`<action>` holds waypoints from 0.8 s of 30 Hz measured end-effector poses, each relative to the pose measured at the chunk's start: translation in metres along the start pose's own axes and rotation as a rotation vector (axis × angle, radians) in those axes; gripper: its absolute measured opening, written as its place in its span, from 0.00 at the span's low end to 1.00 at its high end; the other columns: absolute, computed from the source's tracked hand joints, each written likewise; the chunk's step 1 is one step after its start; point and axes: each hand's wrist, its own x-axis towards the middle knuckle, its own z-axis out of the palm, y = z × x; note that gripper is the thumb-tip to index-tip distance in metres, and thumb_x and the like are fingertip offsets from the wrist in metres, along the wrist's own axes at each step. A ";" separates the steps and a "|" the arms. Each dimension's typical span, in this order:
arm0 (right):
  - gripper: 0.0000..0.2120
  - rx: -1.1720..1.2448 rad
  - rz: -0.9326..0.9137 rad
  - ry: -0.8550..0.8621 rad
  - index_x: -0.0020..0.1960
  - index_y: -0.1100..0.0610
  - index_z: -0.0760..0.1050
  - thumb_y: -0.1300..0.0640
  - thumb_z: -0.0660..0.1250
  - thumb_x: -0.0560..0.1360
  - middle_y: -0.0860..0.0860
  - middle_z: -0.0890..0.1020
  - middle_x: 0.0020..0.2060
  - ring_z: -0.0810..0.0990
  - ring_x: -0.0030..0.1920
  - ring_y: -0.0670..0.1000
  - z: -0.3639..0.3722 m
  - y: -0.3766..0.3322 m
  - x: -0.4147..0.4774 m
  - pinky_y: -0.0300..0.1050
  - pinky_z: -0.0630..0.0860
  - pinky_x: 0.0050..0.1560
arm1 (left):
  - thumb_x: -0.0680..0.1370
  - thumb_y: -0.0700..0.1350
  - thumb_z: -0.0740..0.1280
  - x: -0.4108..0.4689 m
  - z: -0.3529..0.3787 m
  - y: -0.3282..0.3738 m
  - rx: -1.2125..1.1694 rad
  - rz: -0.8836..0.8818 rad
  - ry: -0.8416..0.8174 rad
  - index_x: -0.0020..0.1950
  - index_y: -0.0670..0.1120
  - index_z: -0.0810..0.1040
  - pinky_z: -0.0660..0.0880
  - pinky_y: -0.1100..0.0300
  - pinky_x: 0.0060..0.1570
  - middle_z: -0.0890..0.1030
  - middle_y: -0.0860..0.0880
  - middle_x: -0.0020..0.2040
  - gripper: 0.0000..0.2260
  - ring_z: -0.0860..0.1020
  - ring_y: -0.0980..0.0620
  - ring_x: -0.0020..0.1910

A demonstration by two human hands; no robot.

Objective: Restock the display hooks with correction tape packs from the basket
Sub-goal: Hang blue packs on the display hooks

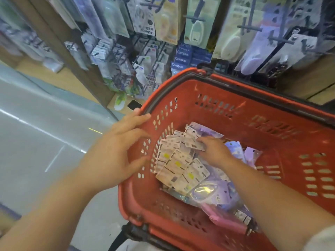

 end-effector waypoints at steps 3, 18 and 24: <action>0.17 0.005 -0.072 0.063 0.67 0.49 0.78 0.48 0.69 0.80 0.52 0.81 0.63 0.79 0.63 0.59 -0.003 0.003 -0.004 0.51 0.77 0.57 | 0.71 0.49 0.76 0.002 -0.001 -0.001 0.002 -0.001 -0.008 0.61 0.44 0.82 0.57 0.63 0.80 0.72 0.50 0.77 0.20 0.62 0.50 0.83; 0.09 0.777 -0.296 0.023 0.57 0.56 0.76 0.57 0.72 0.79 0.50 0.83 0.52 0.85 0.43 0.54 -0.130 -0.070 -0.124 0.50 0.84 0.38 | 0.72 0.63 0.72 0.044 -0.003 0.069 -0.118 -0.128 0.253 0.63 0.51 0.81 0.71 0.70 0.57 0.81 0.60 0.54 0.24 0.79 0.62 0.53; 0.21 0.708 -0.348 0.083 0.55 0.48 0.79 0.58 0.84 0.67 0.50 0.86 0.45 0.82 0.39 0.43 -0.130 -0.077 -0.128 0.45 0.79 0.41 | 0.63 0.73 0.67 0.063 -0.004 0.076 -0.145 -0.164 -0.091 0.61 0.57 0.84 0.80 0.53 0.53 0.85 0.61 0.50 0.32 0.82 0.62 0.49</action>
